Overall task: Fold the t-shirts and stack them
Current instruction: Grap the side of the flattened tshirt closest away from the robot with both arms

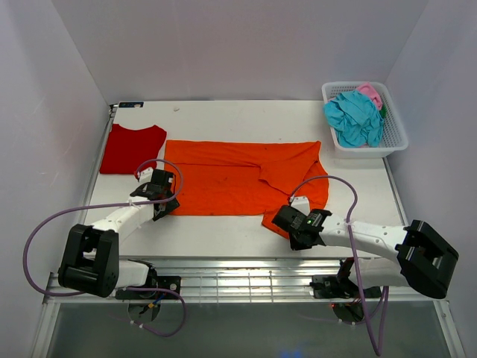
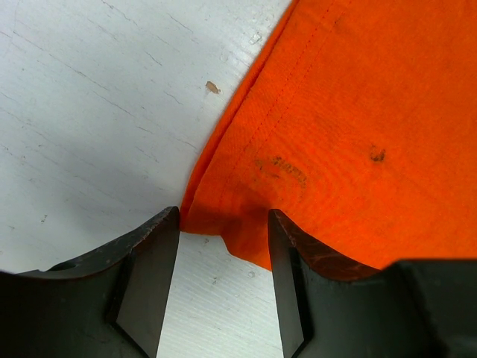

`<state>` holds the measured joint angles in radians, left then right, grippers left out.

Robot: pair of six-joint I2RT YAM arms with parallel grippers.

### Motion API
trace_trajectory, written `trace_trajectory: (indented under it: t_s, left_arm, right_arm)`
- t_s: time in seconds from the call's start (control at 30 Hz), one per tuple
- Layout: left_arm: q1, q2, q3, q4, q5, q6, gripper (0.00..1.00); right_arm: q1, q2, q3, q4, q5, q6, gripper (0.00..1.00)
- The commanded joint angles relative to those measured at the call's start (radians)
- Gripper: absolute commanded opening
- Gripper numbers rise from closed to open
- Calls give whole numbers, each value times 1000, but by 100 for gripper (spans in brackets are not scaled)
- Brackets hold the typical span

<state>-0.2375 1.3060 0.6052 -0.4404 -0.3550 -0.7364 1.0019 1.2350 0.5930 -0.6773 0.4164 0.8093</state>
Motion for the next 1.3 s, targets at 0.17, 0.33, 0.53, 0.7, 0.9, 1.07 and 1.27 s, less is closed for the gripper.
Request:
trace_trajectory:
  t_s: [0.17,0.33,0.53,0.7,0.9,1.07,1.27]
  left_arm:
    - [3,-40,27,3,-18,5,61]
    - [3,-31,33,-1,-27,3,61]
    - [3,-10,41,-3,-36,3,61]
    - [1,6,44,-12,-55,0,50]
    - [3,7,41,-30,-62,-14,21]
    - [3,9,41,-47,-62,-23,22]
    - [3,-4,34,-54,-76,-35,0]
  right_arm:
    - [18,15,1,-113,56,56,8]
    - [24,-28,53,-202,88,68,8]
    - [24,-52,68,-222,99,67,8]
    - [24,-42,57,-205,96,62,8]
    - [26,-26,54,-194,94,59,8]
    - [24,-19,59,-180,90,48,8]
    - [24,1,57,-163,90,41,8]
